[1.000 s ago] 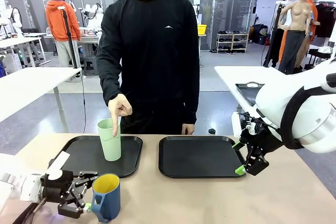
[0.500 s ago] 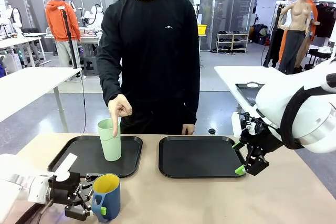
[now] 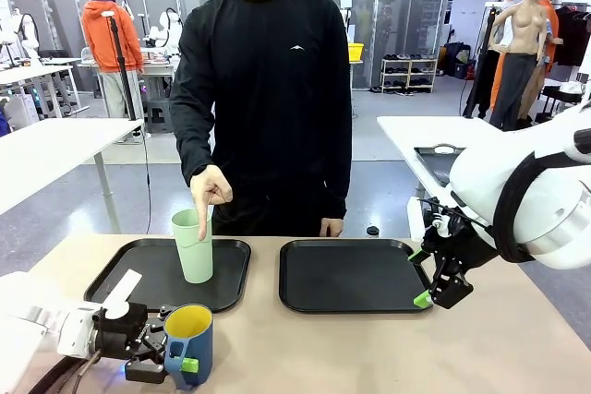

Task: Sort and store the cups by type.
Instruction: Pick up the Handle plastic cup and place it into the empty Flat Tray.

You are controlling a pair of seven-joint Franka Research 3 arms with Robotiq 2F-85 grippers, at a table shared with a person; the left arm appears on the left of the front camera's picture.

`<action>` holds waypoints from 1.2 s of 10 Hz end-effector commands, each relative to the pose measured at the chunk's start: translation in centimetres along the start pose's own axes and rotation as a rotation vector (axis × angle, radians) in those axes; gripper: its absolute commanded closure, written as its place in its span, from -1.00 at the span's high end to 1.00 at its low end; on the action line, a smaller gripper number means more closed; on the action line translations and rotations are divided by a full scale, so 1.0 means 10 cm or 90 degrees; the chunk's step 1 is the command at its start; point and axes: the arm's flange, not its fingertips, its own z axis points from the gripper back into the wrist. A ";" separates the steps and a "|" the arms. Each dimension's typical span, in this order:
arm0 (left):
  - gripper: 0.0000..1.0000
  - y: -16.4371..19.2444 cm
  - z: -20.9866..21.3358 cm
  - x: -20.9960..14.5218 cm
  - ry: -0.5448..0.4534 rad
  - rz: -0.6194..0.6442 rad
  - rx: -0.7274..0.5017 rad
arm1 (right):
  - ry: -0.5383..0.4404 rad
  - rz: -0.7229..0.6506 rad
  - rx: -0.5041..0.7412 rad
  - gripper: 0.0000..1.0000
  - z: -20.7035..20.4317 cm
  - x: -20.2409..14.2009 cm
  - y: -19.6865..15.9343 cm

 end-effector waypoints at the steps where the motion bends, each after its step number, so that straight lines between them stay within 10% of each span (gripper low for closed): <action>1: 0.02 0.06 -0.06 -0.08 0.013 -0.004 0.004 | 0.012 -0.010 -0.004 1.00 -0.01 0.02 0.02; 4: -0.57 0.01 -0.09 0.01 0.030 -0.023 0.028 | 0.012 -0.010 -0.004 1.00 -0.01 0.02 0.02; 12: -0.57 0.10 -0.77 0.74 -0.033 0.015 0.090 | 0.012 -0.010 -0.004 1.00 -0.01 0.02 0.02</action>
